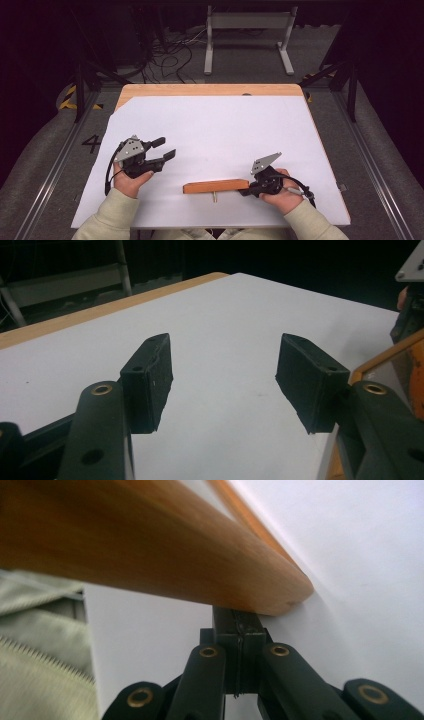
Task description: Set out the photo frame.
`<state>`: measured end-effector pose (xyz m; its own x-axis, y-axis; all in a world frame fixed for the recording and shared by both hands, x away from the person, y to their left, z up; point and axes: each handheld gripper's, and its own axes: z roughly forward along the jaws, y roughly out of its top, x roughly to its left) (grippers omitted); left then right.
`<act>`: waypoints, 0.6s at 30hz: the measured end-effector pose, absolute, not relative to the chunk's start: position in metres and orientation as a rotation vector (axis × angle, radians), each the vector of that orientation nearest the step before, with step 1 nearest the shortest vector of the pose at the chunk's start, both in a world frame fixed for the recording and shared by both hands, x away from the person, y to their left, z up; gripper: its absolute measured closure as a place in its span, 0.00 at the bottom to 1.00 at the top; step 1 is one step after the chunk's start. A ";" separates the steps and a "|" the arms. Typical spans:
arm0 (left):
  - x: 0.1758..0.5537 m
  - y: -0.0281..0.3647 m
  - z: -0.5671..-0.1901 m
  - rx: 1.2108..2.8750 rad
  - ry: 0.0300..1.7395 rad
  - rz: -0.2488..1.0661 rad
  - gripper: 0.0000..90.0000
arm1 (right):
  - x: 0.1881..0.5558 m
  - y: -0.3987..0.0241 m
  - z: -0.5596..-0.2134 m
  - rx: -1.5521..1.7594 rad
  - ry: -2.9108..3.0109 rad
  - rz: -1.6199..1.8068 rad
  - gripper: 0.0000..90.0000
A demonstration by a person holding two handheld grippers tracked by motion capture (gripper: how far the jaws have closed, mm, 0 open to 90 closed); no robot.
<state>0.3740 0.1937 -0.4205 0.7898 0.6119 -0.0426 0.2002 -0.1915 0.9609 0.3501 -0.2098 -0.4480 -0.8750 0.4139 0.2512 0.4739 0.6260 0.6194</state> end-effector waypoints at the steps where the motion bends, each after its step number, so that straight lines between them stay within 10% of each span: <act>1: 0.374 0.195 -0.421 1.757 0.634 0.426 0.44 | 0.353 -0.210 -0.449 -0.777 -2.746 -1.097 1.00; 18: 0.373 0.198 -0.424 1.753 0.665 0.424 0.44 | 0.403 -0.186 -0.451 -0.931 -2.712 -1.167 1.00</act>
